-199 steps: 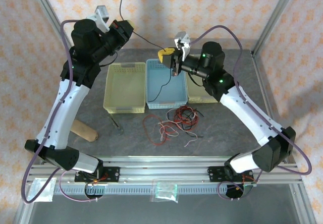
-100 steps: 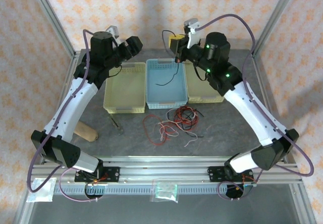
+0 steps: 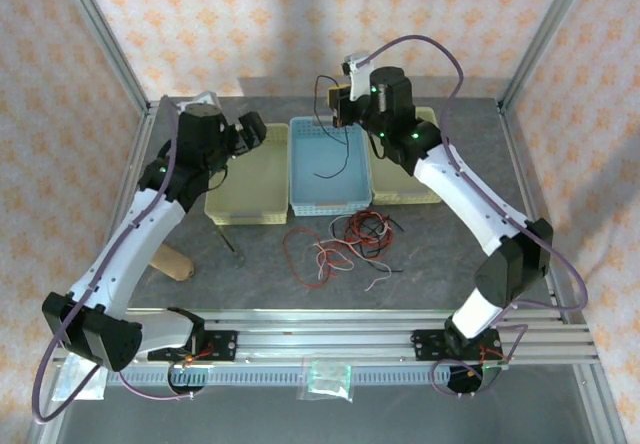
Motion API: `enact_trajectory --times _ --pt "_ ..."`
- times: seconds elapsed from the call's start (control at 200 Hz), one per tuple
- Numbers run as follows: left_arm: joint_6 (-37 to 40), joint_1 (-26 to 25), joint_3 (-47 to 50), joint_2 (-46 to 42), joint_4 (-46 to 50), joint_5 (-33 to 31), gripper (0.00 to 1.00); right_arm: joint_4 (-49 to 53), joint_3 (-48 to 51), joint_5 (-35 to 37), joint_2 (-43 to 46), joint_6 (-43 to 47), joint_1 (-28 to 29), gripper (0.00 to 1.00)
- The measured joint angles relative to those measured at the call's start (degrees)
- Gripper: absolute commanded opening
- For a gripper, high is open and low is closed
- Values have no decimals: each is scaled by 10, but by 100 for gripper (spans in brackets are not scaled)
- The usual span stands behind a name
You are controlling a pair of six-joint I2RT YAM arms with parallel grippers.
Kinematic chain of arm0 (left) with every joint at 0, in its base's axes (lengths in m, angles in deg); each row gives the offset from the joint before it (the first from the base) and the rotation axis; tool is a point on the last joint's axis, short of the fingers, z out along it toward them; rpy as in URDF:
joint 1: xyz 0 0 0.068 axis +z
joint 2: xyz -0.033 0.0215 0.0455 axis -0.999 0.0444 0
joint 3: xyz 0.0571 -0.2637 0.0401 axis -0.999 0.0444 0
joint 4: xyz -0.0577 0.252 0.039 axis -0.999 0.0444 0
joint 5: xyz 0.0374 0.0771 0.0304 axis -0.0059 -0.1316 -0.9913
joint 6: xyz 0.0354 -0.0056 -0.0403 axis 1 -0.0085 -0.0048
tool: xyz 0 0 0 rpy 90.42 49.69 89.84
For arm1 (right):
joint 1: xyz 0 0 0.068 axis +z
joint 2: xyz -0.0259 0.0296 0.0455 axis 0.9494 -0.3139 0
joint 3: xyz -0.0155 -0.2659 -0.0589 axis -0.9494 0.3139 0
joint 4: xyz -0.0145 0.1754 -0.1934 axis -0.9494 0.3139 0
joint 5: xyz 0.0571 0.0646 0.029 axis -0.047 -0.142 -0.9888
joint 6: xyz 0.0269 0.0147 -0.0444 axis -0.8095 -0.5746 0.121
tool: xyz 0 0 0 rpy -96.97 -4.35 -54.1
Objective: Untangle the cables
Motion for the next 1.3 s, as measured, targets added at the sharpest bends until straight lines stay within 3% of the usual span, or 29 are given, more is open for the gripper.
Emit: enact_trajectory --times 0.205,0.381,0.786,0.971,1.302 --pt "-17 -78 73 3 -19 -22 99 -3 0 -1 -60 -2 -2 0" --pt "-30 -81 87 4 -30 -29 99 -2 13 19 -75 -11 -2 0" --pt "-35 -81 86 17 -37 -45 98 16 20 165 -121 16 18 0" --pt "-40 -82 103 6 -52 -50 97 19 29 128 -159 6 45 0" --pt "-92 -77 230 -84 -90 -41 97 19 32 35 -233 -34 42 0"
